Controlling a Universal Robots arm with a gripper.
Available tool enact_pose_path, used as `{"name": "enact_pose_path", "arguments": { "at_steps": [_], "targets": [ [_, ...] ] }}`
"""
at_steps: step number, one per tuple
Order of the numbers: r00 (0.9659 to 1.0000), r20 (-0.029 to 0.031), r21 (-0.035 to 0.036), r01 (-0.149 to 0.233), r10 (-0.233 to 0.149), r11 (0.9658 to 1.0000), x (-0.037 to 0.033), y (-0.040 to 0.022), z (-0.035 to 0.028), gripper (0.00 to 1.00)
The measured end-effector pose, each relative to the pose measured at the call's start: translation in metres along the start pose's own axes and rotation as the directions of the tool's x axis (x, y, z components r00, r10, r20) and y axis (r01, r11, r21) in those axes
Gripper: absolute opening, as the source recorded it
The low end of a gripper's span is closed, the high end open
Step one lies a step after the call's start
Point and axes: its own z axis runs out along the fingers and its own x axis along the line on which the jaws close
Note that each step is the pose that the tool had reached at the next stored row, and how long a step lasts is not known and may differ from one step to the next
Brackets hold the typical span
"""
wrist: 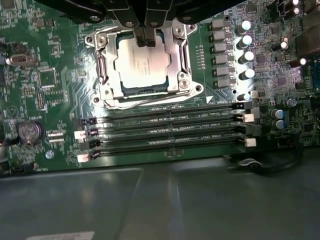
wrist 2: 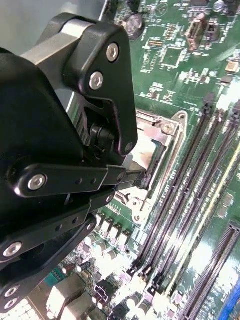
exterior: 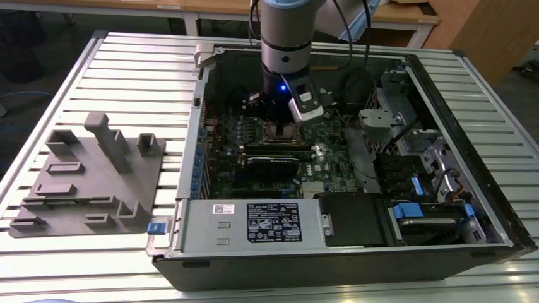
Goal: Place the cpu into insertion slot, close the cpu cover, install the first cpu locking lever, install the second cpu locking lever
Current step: 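Install the second cpu locking lever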
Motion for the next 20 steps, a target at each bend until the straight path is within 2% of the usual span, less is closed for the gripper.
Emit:
{"name": "enact_pose_path", "arguments": {
  "at_steps": [2,16,20],
  "targets": [
    [0.9999,-0.0014,-0.0075,0.011,-0.011,0.9999,0.0001,0.0002,0.0001,0.11],
    [0.9999,-0.0018,-0.0083,0.016,-0.016,0.9998,-0.0023,0.0022,0.0004,0.11],
    [0.9992,-0.0033,-0.0110,0.039,-0.039,0.9992,-0.0024,0.0024,0.0005,0.11]
  ]
}}
